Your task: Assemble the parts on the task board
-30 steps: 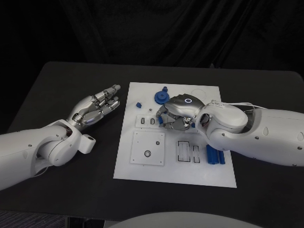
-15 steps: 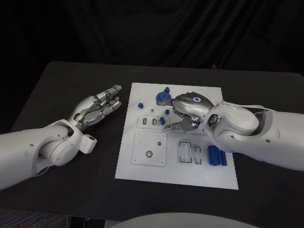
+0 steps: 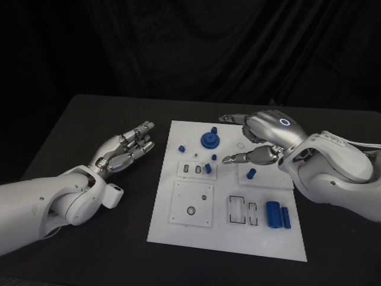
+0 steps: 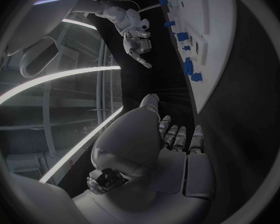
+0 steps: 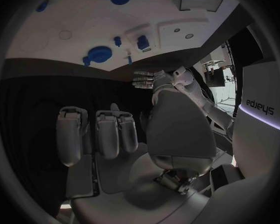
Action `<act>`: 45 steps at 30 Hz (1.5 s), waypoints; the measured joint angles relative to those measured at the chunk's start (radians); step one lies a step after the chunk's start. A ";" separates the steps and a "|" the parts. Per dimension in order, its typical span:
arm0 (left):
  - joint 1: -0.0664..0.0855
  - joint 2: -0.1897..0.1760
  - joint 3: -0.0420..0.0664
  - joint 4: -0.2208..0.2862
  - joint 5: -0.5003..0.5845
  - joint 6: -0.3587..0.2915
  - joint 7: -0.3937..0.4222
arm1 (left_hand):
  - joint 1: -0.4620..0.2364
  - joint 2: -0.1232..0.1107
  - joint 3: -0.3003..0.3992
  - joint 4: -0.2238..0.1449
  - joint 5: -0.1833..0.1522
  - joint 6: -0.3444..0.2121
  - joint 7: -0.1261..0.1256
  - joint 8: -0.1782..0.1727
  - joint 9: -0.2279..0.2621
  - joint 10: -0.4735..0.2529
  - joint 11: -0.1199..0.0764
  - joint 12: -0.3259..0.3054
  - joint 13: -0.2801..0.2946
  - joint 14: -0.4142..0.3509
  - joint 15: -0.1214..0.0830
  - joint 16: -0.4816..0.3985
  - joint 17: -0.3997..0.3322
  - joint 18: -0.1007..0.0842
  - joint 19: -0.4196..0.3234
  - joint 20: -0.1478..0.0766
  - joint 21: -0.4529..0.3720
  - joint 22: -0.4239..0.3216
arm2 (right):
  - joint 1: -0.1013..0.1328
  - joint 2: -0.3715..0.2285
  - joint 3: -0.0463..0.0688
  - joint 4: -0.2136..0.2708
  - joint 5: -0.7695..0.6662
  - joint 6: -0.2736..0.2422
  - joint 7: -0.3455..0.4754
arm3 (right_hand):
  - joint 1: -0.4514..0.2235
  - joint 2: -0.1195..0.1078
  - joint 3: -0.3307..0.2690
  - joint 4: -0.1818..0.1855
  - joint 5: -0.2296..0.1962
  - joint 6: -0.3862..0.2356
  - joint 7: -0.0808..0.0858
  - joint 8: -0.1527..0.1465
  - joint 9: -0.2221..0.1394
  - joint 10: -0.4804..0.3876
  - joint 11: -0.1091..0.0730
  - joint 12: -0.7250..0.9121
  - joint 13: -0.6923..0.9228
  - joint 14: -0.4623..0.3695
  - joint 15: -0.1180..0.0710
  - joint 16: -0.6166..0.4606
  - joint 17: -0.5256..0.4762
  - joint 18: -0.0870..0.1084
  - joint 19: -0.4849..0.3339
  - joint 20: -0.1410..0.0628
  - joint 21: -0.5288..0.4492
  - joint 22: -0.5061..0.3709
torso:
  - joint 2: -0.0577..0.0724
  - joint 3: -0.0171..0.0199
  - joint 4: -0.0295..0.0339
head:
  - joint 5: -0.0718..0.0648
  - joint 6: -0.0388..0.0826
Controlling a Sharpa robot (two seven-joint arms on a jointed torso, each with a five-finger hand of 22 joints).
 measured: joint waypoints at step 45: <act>0.142 0.324 0.001 -0.029 -0.890 0.097 -0.792 | -0.395 0.017 -0.071 0.007 -0.396 0.705 0.001 0.436 0.389 1.419 -0.026 1.330 1.276 1.465 -0.083 1.562 1.307 -0.087 1.379 -0.089 1.468 1.306 | -0.064 -0.054 -0.010 -0.197 0.059 -0.098 0.047 | 0.141 0.235 0.119 -0.056 0.237 0.265 0.004 0.056 0.037 -0.001 0.006 0.000 0.001 -0.001 0.006 0.008 0.000 0.000 0.000 0.007 0.022 0.000 | -0.221 0.0636 -0.0494 | 0.064 -0.164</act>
